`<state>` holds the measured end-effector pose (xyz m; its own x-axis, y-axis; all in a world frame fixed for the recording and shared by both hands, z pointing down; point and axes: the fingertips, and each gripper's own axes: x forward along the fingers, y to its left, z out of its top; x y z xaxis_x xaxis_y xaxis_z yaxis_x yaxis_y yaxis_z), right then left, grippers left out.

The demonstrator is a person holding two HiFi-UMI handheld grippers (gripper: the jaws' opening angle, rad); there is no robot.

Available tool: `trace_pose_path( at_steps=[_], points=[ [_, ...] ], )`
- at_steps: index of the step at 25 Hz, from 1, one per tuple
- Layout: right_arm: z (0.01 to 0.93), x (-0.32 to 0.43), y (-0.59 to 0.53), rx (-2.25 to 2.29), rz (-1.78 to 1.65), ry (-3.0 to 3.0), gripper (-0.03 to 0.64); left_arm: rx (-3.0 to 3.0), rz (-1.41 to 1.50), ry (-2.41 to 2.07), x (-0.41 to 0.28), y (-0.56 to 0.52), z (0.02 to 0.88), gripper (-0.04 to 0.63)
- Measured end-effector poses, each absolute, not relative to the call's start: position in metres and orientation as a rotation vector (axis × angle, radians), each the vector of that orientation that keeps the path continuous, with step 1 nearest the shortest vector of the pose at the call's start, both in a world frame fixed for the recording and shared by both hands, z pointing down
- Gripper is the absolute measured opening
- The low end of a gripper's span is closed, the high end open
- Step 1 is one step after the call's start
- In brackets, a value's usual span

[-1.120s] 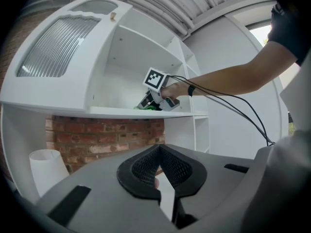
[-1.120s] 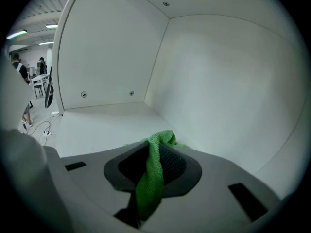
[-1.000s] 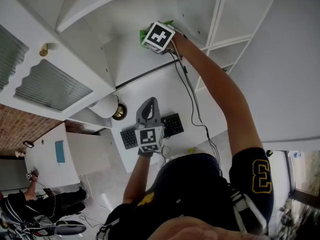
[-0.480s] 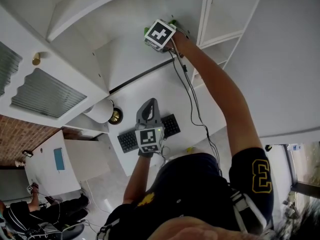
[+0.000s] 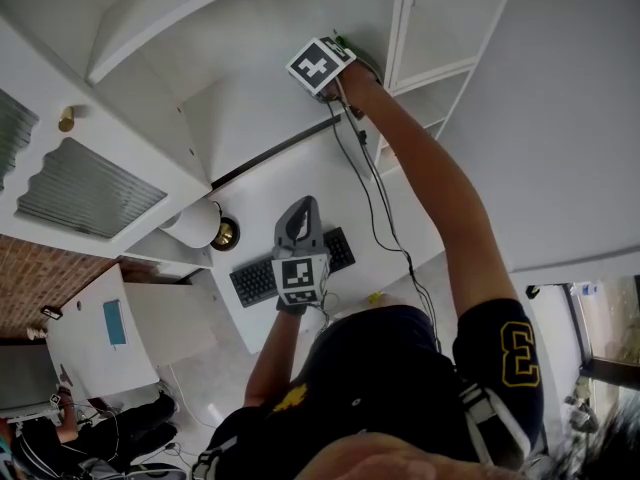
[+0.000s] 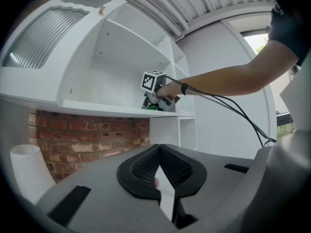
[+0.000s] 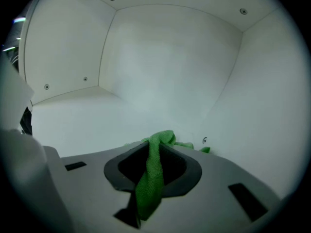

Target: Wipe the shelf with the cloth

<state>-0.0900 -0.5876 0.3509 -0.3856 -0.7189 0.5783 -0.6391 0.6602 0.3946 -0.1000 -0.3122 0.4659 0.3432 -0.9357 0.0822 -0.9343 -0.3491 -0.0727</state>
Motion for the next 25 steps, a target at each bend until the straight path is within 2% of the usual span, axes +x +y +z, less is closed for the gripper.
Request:
trace_pose_path(
  at_steps=[9,18,25],
  points=[
    [0.351,-0.068,-0.598,1.142,-0.071,-2.073,0.061,-2.525,-0.186,1.853,-0.122,-0.299,0.463,0.018],
    [0.337,-0.057,-0.591,1.201,-0.165,-2.022,0.061,-2.445,-0.161,1.947,-0.157,-0.273,0.451,0.018],
    [0.270,-0.184,-0.500,0.768,-0.043,-2.621,0.061,-2.343,-0.106,2.113,-0.201,-0.254,0.448,0.018]
  ],
)
